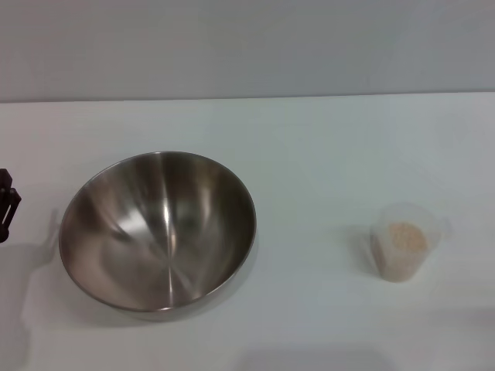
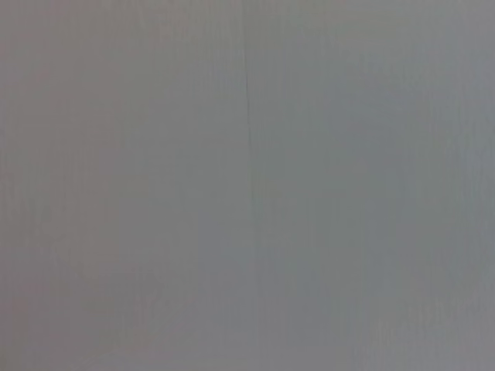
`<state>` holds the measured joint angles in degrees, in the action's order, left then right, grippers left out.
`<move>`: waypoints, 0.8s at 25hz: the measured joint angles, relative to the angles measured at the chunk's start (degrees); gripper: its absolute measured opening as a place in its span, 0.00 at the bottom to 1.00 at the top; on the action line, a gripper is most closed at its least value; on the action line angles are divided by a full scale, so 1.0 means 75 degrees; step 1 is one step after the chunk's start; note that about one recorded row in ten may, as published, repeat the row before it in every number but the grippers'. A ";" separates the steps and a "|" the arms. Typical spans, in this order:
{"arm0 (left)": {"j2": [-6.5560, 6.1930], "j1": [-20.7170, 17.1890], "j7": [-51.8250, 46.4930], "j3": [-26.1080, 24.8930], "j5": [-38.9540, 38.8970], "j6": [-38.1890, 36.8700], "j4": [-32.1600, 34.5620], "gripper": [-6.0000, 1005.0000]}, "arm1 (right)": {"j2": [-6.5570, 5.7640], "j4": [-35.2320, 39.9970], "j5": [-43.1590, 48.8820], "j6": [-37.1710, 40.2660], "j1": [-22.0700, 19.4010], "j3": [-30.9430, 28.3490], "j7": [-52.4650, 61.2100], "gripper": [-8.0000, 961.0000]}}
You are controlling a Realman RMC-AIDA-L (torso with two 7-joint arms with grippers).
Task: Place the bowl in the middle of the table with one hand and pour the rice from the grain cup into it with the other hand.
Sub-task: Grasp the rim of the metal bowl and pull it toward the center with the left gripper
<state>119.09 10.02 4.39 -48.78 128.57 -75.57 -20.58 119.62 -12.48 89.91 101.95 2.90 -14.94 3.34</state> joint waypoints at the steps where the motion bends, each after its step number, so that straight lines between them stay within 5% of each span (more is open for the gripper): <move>1: 0.0000 0.0000 0.0000 0.0002 0.0002 -0.0001 -0.0003 0.86 | 0.0000 0.0000 0.0000 0.0000 0.0000 0.0000 0.0000 0.81; 14: -0.0090 -0.0002 0.0476 0.0212 0.0031 0.0047 -0.0382 0.85 | 0.0000 -0.0006 0.0000 -0.0001 0.0000 -0.0021 0.0001 0.81; 18: -0.0244 -0.0063 0.1376 -0.0075 0.0029 0.0658 -0.1408 0.85 | -0.0001 -0.0012 0.0000 -0.0001 0.0016 -0.0021 0.0000 0.81; 20: -0.0575 -0.0391 0.2400 -0.0545 0.0047 0.2258 -0.3171 0.85 | -0.0005 -0.0009 0.0000 0.0012 0.0023 -0.0016 0.0000 0.81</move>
<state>114.78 7.09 22.39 -52.86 128.92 -58.63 -44.37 119.59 -12.55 89.91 102.05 3.07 -15.06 3.34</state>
